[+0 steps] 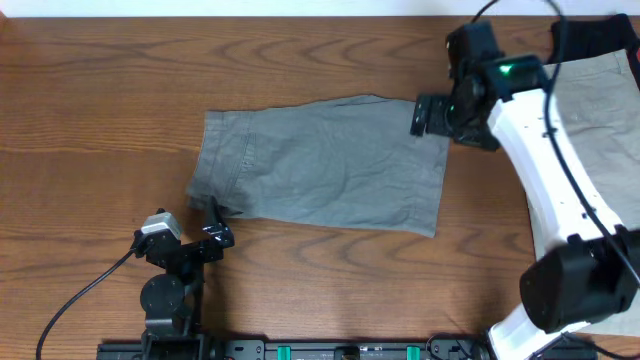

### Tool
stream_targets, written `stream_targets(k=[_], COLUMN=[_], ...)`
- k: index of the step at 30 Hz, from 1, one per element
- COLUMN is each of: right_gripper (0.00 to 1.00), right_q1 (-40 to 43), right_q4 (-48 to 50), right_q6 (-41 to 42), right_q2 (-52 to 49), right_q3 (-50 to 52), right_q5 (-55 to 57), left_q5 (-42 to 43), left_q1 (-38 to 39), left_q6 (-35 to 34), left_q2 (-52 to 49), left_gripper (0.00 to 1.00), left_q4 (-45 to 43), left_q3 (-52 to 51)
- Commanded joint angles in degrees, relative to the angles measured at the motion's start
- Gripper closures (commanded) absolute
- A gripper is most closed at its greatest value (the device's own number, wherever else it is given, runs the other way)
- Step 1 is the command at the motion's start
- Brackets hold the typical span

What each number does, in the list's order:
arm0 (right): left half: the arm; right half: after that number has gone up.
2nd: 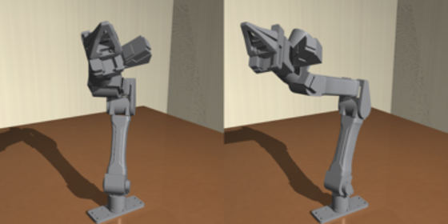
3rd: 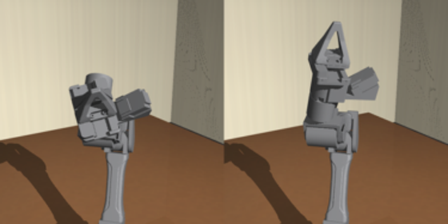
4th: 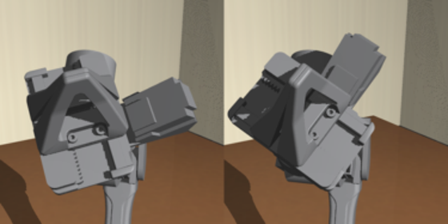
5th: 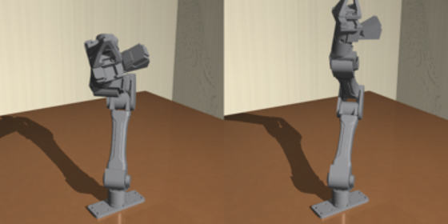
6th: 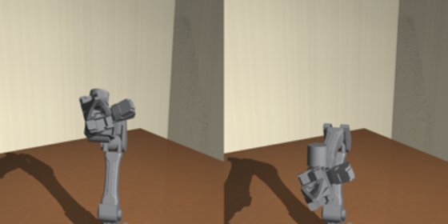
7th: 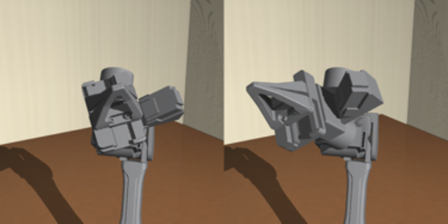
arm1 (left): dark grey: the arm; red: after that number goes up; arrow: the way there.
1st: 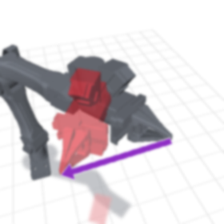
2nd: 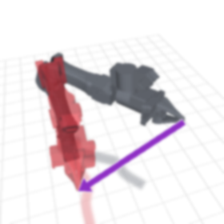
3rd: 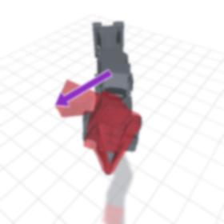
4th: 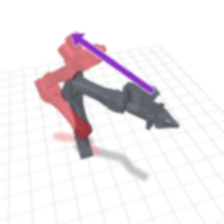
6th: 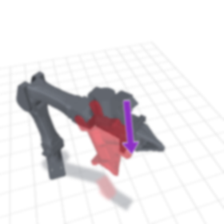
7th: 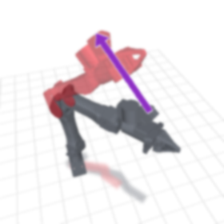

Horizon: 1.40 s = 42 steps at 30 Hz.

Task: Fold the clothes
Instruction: 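Drag the grey trousers leftward onto the open table with the right gripper, then pull the trousers' right end rightward to flatten them, right gripper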

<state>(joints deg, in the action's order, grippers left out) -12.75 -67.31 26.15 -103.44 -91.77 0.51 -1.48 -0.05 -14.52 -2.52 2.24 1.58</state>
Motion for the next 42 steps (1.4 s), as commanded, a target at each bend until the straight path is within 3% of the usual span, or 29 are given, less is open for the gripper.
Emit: stream_targets(k=[1,16,27,29,32,42], right_gripper=[0.01,0.02,0.16,0.21,0.36,0.37], right_q1=[0.3,3.2,3.7,3.7,3.7,3.6], right_q4=[2.1,20.4,30.1,30.5,30.8,32.0], right_q6=[3.1,4.0,3.0,3.0,3.0,3.0], right_q2=[-1.3,-1.4,-1.7,-1.7,-1.7,-2.0], right_q3=[5.8,24.9,29.9,30.3,30.7,31.3], right_q5=[-1.2,-1.0,-4.5,-4.4,-4.4,-4.4], left_q5=[-0.5,-0.5,-0.5,-0.5,-0.5,-0.5], left_q1=[-0.3,-0.3,-0.3,-0.3,-0.3,-0.3], left_q6=[0.9,0.9,0.9,0.9,0.9,0.9], left_q2=[0.1,0.1,0.1,0.1,0.1,0.1], left_gripper=[0.02,0.02,0.02,0.02,0.02,0.02], left_q4=[1.8,1.8,1.8,1.8,1.8,1.8], left_q3=[-1.4,-1.4,-1.4,-1.4,-1.4,-1.4])
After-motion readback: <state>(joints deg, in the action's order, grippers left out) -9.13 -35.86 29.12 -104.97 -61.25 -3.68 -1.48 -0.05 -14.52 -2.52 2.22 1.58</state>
